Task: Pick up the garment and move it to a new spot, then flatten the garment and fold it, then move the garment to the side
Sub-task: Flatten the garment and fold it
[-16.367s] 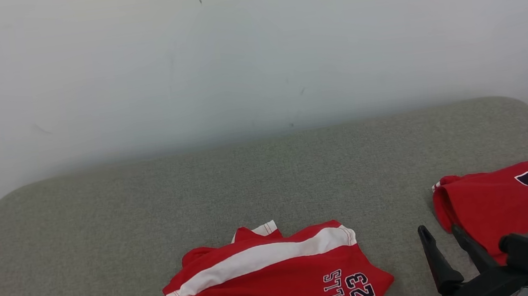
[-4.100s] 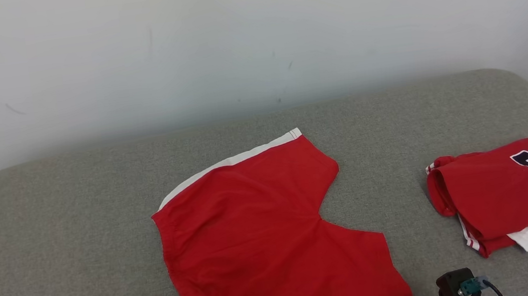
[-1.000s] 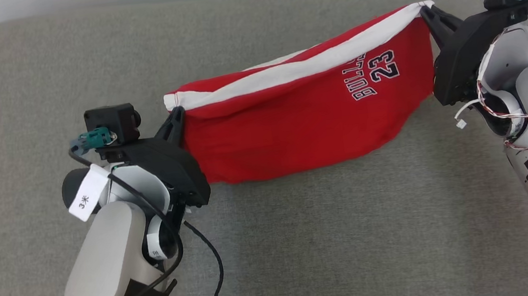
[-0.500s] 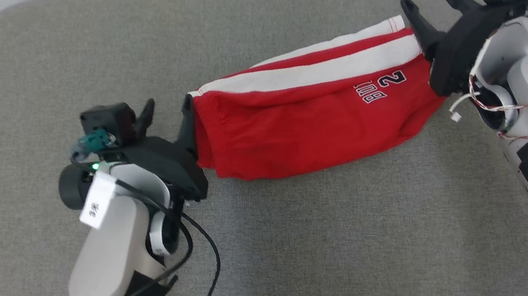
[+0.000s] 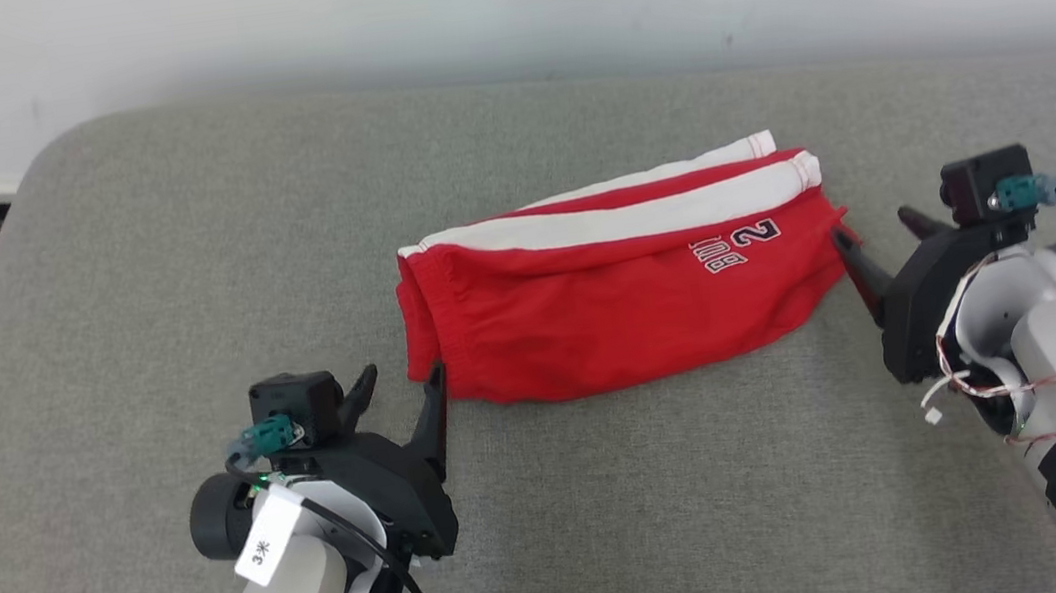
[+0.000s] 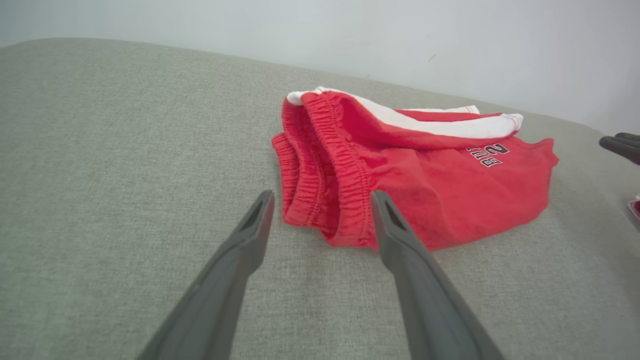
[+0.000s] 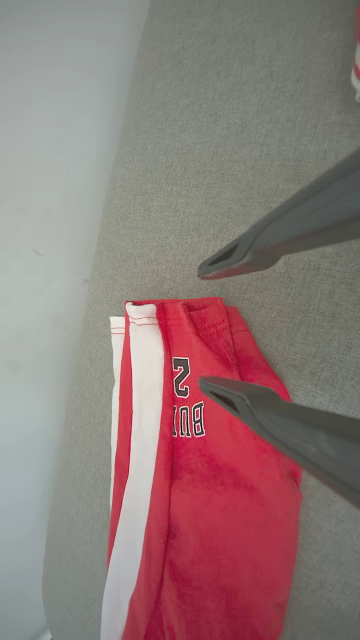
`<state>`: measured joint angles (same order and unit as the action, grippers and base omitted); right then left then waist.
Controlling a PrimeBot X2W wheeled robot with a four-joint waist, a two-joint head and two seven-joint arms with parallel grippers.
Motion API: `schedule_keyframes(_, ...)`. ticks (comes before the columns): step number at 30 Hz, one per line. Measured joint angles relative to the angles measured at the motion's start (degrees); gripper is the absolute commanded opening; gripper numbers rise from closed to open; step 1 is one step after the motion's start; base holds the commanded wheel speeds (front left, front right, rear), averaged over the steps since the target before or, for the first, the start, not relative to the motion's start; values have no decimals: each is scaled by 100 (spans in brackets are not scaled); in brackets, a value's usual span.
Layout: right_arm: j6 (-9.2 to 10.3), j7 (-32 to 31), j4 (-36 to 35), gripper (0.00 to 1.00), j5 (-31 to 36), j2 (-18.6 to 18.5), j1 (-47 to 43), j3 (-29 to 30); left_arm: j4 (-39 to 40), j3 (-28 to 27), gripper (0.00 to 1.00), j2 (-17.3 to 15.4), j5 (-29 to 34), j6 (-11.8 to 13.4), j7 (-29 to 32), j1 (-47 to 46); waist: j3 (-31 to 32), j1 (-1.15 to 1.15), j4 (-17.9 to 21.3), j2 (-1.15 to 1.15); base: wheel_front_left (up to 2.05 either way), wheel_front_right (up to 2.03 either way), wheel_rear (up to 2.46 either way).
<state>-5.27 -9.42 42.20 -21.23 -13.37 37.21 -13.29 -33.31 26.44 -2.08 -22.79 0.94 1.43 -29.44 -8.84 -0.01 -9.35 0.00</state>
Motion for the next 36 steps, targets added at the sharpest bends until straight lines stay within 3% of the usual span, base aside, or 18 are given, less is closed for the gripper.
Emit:
schedule_keyframes(14, 211, -348, 42, 100, -88, 77, 141, 67, -163, 242, 100, 4, 67, -55, 417, -316, -287, 1, 135, 0, 0, 0, 0)
schedule_keyframes(31, 325, -580, 363, 100, -199, 138, 513, 174, -354, 398, 100, 9, 68, -156, 541, -647, -740, 2, -62, 0, 0, 0, 0)
schedule_keyframes(33, 325, -630, 417, 44, -233, 165, 518, 172, -392, 453, 86, 9, 68, -243, 541, -656, -754, 2, -72, 0, 0, 0, 0)
schedule_keyframes(34, 325, -650, 439, 38, -247, 169, 520, 174, -422, 495, 73, 8, 68, -310, 542, -656, -760, 2, -74, 0, 0, 0, 0)
schedule_keyframes(35, 325, -673, 455, 28, -249, 176, 524, 175, -438, 522, 44, 13, 68, -308, 542, -656, -765, 2, -75, 0, 0, 0, 0)
schedule_keyframes(36, 325, -681, 468, 21, -255, 183, 536, 174, -452, 552, 25, 11, 68, -353, 542, -658, -770, 2, -76, 0, 0, 0, 0)
